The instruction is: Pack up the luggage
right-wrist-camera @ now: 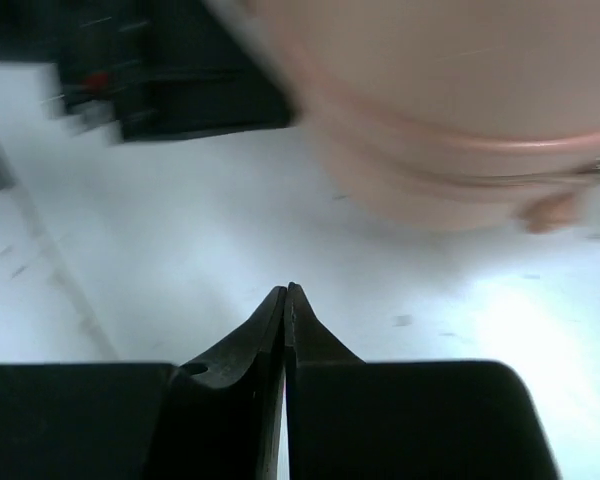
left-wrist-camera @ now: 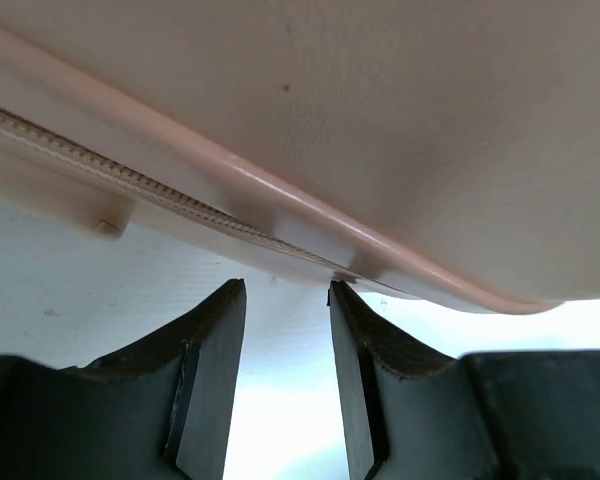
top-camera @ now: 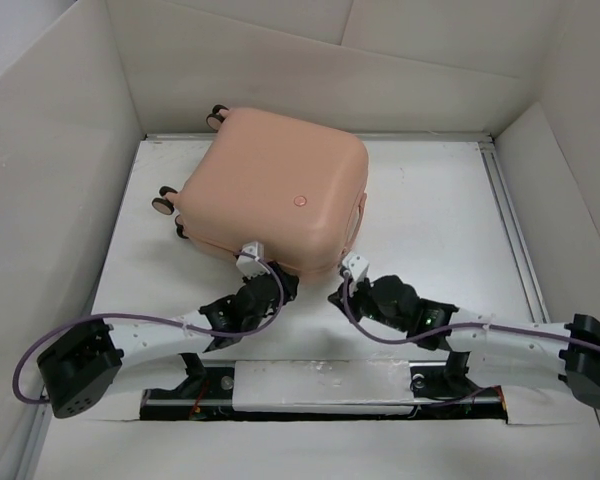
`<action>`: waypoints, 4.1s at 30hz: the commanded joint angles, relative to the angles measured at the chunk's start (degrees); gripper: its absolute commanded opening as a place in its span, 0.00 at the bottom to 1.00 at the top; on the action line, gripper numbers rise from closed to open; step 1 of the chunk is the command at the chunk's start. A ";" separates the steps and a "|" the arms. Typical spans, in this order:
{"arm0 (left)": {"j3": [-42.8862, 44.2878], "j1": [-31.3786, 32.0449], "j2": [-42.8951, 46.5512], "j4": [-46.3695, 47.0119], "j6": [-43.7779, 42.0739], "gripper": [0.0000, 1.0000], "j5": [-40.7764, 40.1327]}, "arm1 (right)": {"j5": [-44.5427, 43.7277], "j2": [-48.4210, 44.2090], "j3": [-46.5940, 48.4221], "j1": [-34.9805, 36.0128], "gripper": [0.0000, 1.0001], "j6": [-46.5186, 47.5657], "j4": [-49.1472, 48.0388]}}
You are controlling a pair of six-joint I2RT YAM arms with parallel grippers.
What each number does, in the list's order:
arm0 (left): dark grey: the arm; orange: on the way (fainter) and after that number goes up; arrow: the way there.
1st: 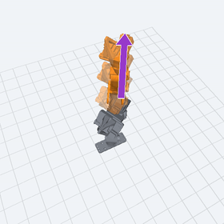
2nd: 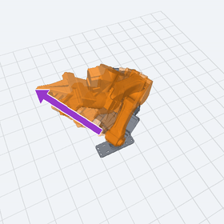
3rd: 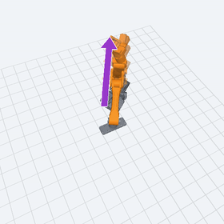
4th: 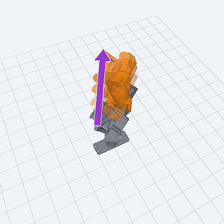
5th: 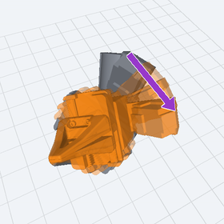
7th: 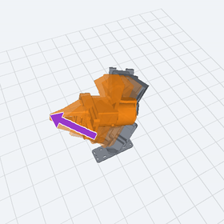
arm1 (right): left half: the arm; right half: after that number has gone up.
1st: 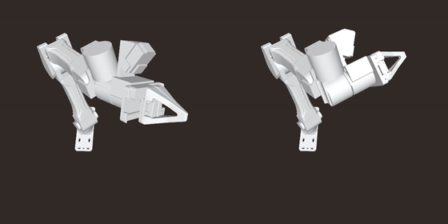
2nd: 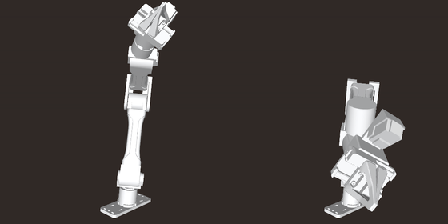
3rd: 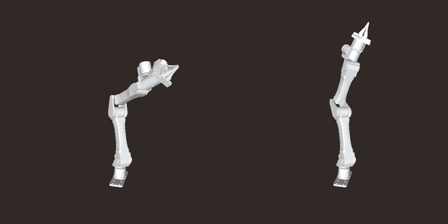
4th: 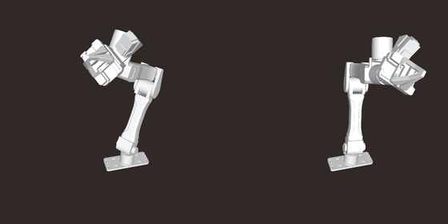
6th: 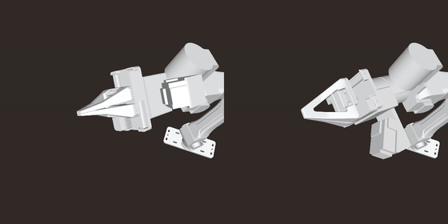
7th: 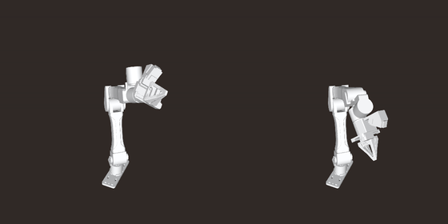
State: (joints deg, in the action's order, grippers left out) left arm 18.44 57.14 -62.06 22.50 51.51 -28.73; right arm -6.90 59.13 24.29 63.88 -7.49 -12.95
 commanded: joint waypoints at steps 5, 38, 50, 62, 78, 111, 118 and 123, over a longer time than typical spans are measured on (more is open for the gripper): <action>-2.87 -0.81 5.29 4.92 1.84 0.35 -0.54 | 7.49 -1.40 5.14 -20.61 0.38 4.75 -1.46; -5.08 -0.81 7.04 4.48 1.32 0.33 1.75 | 59.81 24.18 16.92 -41.21 0.56 20.32 -9.02; -3.41 -0.81 4.41 5.10 0.79 0.33 0.17 | 59.81 26.55 9.99 -39.09 0.19 14.00 -22.18; -1.03 -0.81 2.74 5.62 -0.43 0.33 -2.64 | 53.84 23.23 2.96 -33.39 0.00 6.36 -33.19; 4.85 -9.33 -3.49 9.05 -5.01 0.31 5.52 | 24.48 16.88 0.47 -5.01 0.00 -2.27 -27.93; 3.43 -15.48 34.92 -19.68 -4.84 0.85 12.73 | -14.21 -8.16 -1.01 -7.42 0.57 -19.94 0.81; 17.32 -15.48 29.89 -26.79 -6.67 0.87 6.77 | -0.58 14.31 15.50 -28.01 0.60 -19.23 4.42; 20.24 -15.48 30.50 -32.95 -8.00 0.85 3.59 | 1.96 28.21 25.70 -30.82 0.60 -21.25 5.04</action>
State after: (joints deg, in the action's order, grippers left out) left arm 36.86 41.89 -32.51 -5.13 45.17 -21.45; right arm -8.93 84.33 45.78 34.30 -27.09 -9.23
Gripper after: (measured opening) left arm 0.853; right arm 0.602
